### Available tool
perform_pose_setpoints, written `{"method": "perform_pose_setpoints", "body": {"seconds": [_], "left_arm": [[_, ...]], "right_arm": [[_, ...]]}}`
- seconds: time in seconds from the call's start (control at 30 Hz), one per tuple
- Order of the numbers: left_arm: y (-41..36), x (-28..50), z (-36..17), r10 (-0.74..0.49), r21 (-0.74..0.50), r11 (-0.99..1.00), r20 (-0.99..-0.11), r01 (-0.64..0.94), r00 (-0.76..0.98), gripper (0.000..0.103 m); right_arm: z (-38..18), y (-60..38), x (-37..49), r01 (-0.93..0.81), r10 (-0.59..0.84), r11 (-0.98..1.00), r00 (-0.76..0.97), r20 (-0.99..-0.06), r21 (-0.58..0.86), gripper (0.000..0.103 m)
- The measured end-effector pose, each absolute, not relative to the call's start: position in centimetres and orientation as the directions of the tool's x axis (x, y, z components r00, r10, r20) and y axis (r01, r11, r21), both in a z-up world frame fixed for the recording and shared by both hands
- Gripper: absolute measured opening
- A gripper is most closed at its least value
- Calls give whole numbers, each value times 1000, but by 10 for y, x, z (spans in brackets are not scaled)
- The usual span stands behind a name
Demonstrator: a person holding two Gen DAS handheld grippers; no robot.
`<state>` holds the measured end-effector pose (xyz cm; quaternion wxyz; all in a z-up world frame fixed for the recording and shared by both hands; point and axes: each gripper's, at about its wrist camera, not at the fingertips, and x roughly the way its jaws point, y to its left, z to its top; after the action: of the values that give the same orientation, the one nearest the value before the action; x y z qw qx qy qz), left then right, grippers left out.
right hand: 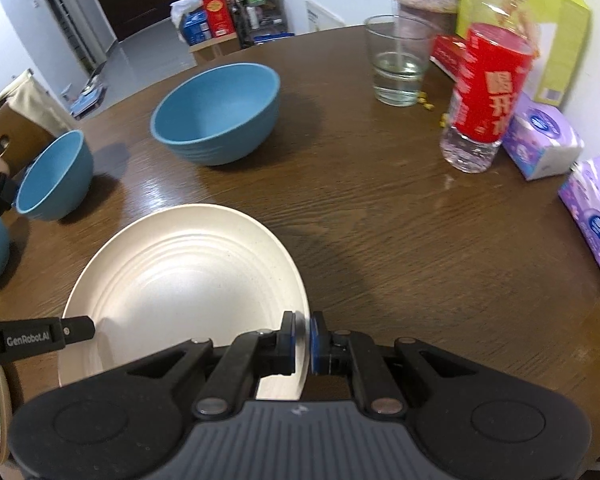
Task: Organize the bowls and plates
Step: 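Carry the held plate with both grippers over the two stacked cream plates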
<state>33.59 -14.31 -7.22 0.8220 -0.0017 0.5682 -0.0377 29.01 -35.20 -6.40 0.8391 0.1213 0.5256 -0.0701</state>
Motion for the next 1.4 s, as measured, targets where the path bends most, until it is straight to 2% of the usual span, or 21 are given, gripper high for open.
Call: {"method": "perform_pose_setpoints", "body": {"seconds": [1.4], "left_arm": [[31,295,-54,44,-74,957,-920,-281,390,17]], "right_arm": [[-48,-185,322,-82,156,988,420,-894,134,7]]}}
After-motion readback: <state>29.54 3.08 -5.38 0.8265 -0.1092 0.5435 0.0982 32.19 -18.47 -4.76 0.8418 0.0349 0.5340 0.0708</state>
